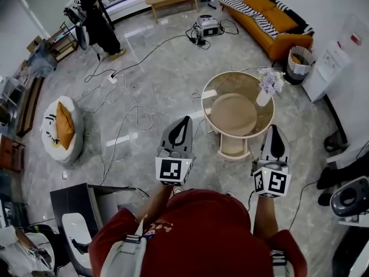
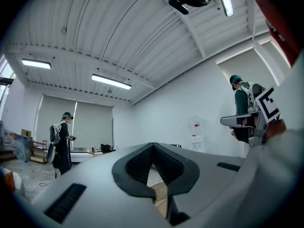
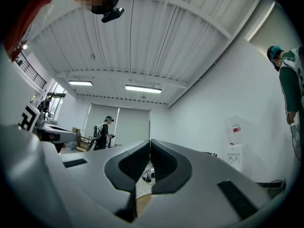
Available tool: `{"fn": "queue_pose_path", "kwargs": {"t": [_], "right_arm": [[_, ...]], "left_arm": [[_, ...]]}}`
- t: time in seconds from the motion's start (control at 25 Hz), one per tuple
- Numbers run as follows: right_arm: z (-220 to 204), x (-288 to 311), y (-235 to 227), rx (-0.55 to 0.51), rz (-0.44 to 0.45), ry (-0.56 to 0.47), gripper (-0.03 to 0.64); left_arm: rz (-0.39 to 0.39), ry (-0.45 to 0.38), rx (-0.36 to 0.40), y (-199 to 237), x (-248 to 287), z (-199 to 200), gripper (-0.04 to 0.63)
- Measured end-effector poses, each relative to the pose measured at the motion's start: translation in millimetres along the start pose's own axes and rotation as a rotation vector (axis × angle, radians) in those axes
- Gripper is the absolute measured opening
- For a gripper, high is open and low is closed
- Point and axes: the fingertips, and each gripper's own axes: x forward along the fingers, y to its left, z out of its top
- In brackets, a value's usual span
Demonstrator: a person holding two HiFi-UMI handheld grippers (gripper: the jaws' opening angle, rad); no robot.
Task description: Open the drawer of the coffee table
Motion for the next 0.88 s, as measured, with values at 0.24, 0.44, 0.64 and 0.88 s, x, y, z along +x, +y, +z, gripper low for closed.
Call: {"fn": "queue_pose_path", "kwargs": {"t": [0.24,0.44,0.64,0.88], "right_arm": [[-5,-4,-2,-0.006,-0.004,0.013,0.021],[-9,-3,-1,-0.017,0.007,0.025,0.021],[-9,-1,-5,-0.013,-0.001,0.04,0.021],[-10,-2,-9,-0.021,-0.013,0.04,0.021]], "left_arm": [[-0.01,0.057,0.024,-7,-7,-8,0.012],[0.0,0.082,0.025,-7,-10,-11,0.012],[0.001,0.086,0.023,-6,-9,-11,0.012],[0.002,0.091,0.013,-4,-11,-15,0.012]]}}
